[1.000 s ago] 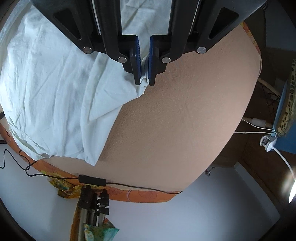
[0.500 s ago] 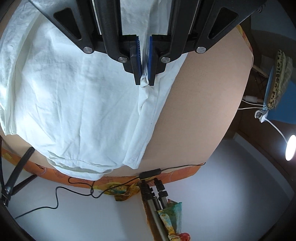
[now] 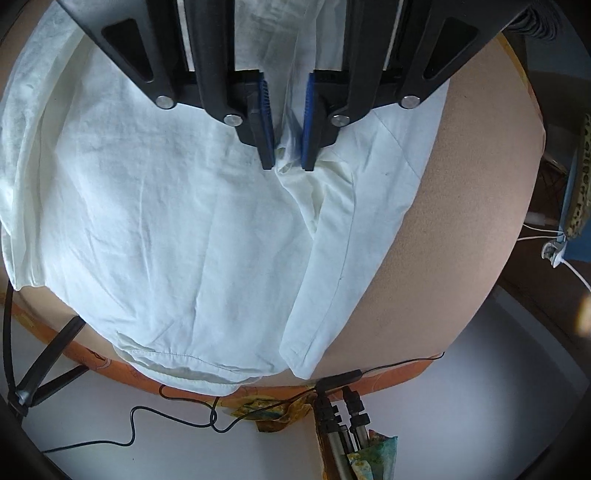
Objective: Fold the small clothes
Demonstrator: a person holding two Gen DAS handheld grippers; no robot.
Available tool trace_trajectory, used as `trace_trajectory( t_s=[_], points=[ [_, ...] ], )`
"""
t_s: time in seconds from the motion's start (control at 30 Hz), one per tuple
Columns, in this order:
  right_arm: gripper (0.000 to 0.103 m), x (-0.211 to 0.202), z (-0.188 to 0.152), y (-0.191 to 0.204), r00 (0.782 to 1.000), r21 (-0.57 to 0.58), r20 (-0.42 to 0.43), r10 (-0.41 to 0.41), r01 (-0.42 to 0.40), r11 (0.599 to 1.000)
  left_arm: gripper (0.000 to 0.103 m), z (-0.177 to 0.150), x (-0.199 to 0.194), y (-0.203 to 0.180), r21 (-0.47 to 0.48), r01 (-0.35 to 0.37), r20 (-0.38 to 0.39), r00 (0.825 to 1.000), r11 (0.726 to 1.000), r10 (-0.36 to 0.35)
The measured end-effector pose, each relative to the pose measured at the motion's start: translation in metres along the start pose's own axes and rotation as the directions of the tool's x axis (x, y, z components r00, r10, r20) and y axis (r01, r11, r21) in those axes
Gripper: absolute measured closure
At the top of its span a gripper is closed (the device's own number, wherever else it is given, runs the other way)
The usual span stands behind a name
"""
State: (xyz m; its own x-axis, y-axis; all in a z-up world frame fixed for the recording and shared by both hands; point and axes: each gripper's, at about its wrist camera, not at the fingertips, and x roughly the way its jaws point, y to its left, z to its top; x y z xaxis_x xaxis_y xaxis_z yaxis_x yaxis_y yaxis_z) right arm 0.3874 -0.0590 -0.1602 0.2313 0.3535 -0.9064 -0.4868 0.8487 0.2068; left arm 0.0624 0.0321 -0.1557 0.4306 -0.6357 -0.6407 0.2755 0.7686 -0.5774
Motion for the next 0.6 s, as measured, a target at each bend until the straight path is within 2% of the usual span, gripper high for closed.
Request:
trace_trajectory(
  t_s=[0.03,0.1,0.17,0.33,0.4,0.47,0.53,0.6],
  points=[
    [0.078,-0.008,-0.002,-0.004,1.0,0.003,0.01,0.014,-0.014,1.0,0.09,-0.003,-0.005,-0.002,0.006,0.007,-0.014,1.0,1.0,-0.007],
    [0.069,-0.027,-0.009,-0.01,0.998,0.008,0.03,0.054,-0.054,0.999,0.09,-0.009,-0.017,-0.007,0.016,0.001,-0.032,0.999,1.0,0.0],
    [0.067,-0.049,-0.021,-0.013,0.995,-0.006,0.055,0.086,-0.086,0.996,0.09,-0.016,-0.034,-0.009,0.028,0.002,-0.022,1.0,1.0,-0.001],
    [0.066,-0.098,-0.068,-0.016,0.97,-0.021,0.105,0.218,-0.217,0.976,0.09,-0.013,-0.076,-0.002,0.025,-0.059,0.064,0.996,0.998,0.057],
    [0.067,-0.106,-0.09,-0.009,0.959,-0.036,0.109,0.26,-0.258,0.965,0.09,0.003,-0.087,0.007,0.01,-0.109,0.13,0.986,0.994,0.106],
    [0.067,-0.105,-0.112,0.004,0.953,-0.061,0.087,0.29,-0.285,0.956,0.09,0.023,-0.087,0.015,0.01,-0.122,0.17,0.978,0.993,0.118],
    [0.066,-0.096,-0.135,0.019,0.954,-0.078,0.059,0.295,-0.29,0.954,0.09,0.047,-0.077,0.023,0.027,-0.143,0.181,0.974,0.989,0.136],
    [0.06,-0.082,-0.152,0.03,0.955,-0.091,0.028,0.295,-0.291,0.952,0.09,0.069,-0.058,0.031,0.039,-0.157,0.161,0.976,0.987,0.149]
  ],
)
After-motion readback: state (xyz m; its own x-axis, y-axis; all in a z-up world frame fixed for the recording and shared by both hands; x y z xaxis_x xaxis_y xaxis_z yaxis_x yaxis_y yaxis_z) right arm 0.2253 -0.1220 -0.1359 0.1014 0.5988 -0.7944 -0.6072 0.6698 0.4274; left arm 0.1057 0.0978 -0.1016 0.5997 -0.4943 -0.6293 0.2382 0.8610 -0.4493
